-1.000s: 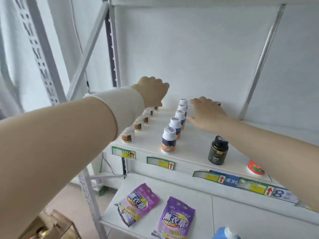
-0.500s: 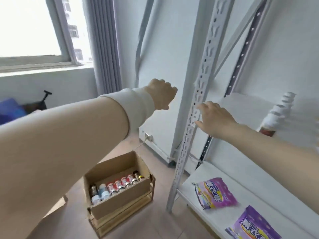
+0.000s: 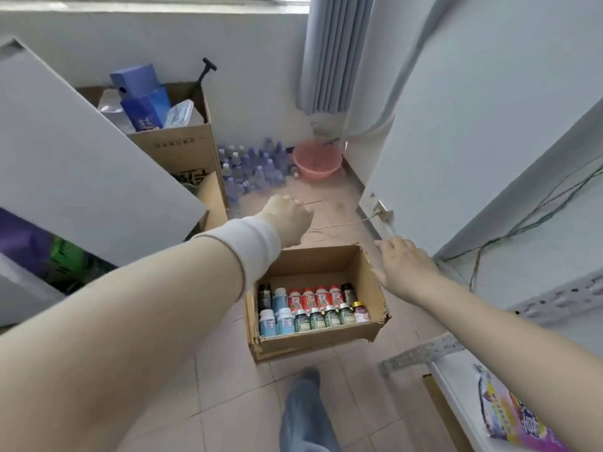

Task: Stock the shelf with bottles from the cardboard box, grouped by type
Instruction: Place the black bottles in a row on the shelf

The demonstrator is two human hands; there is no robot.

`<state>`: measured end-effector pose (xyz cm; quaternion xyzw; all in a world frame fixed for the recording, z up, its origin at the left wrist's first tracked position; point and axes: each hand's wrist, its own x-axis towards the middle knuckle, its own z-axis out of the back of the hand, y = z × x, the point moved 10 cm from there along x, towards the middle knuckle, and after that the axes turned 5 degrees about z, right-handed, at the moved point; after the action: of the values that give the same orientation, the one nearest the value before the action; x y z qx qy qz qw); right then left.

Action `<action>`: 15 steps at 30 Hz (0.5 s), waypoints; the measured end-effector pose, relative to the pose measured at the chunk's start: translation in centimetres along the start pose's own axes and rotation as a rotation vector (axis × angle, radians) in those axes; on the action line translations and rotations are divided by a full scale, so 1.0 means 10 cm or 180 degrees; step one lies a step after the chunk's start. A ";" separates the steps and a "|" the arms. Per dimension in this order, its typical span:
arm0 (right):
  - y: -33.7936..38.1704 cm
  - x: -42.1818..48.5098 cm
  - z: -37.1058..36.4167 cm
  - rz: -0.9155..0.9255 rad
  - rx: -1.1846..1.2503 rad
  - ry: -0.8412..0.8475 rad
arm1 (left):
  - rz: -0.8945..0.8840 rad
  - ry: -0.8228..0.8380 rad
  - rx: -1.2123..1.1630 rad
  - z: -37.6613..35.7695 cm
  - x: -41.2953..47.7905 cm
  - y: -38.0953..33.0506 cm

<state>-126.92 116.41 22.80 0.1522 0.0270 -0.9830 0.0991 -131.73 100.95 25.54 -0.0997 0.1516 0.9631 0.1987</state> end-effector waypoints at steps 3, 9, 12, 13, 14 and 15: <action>-0.07 0.62 -0.39 0.0181 0.0076 0.0171 | 0.0117 0.0430 -0.0129 -0.69 0.42 0.10; -0.40 1.59 -1.85 0.0231 0.0150 0.1081 | 0.0344 0.1352 -0.0755 -2.44 1.05 0.00; -0.55 1.91 -2.71 0.0244 0.0011 0.1555 | 0.0436 0.1658 -0.0976 -3.25 1.23 -0.11; -0.59 2.01 -2.97 0.0238 -0.0029 0.1664 | 0.0412 0.1682 -0.0965 -3.47 1.31 -0.14; -0.62 2.10 -3.21 0.0226 -0.0039 0.1758 | 0.0390 0.1707 -0.0967 -3.68 1.38 -0.16; -0.63 2.20 -3.41 0.0218 -0.0044 0.1824 | 0.0360 0.1744 -0.0983 -3.86 1.44 -0.18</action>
<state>-138.69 121.38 -16.26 0.4238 0.0555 -0.8959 0.1215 -138.84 94.82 -14.63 -0.3758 0.0569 0.9216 0.0791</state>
